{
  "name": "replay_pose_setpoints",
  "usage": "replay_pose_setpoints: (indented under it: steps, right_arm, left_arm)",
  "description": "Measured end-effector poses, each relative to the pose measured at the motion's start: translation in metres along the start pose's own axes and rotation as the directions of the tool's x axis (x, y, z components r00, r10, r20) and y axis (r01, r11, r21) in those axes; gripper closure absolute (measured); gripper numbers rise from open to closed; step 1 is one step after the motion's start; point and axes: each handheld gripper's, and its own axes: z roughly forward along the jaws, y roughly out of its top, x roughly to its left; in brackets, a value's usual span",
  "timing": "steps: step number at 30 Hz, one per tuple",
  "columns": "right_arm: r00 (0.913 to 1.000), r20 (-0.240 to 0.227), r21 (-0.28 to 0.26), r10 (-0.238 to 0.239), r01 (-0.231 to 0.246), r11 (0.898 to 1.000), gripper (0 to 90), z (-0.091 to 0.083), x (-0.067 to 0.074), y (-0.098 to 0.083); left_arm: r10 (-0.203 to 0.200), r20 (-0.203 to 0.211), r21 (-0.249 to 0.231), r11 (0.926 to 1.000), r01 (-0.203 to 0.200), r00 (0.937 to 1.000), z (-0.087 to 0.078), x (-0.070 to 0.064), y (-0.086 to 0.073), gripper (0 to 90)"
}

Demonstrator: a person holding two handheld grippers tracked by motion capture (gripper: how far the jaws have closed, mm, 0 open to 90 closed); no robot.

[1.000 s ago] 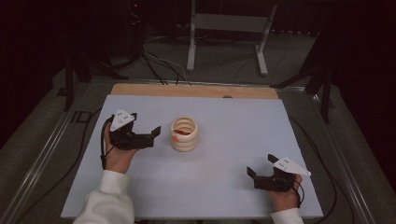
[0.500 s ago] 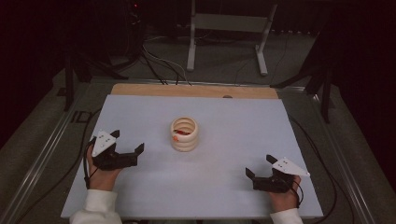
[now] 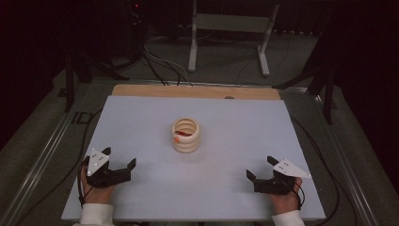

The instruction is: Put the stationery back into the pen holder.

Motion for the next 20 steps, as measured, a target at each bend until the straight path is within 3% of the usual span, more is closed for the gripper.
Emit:
replay_pose_setpoints:
  steps: [7, 14, 20]
  right_arm:
    - [1.0, 0.001, -0.002, -0.003, 0.003, 1.0, 0.4, 0.0, 0.0, 0.001]
    - [0.9999, 0.011, 0.006, -0.003, 0.003, 1.0, 0.4, 0.0, -0.004, 0.0]
    - [0.9996, 0.028, 0.031, -0.004, 0.003, 1.0, 0.4, 0.003, -0.005, -0.001]
  left_arm:
    - [0.029, -0.021, -0.002, 0.9996, -0.029, 0.9994, -0.002, -0.005, -0.009, 0.3]
    - [0.013, -0.011, -0.042, 0.999, -0.014, 0.9998, -0.003, -0.01, -0.006, 0.3]
    - [0.01, -0.015, -0.038, 0.9992, -0.01, 0.9998, -0.001, -0.011, -0.007, 0.3]
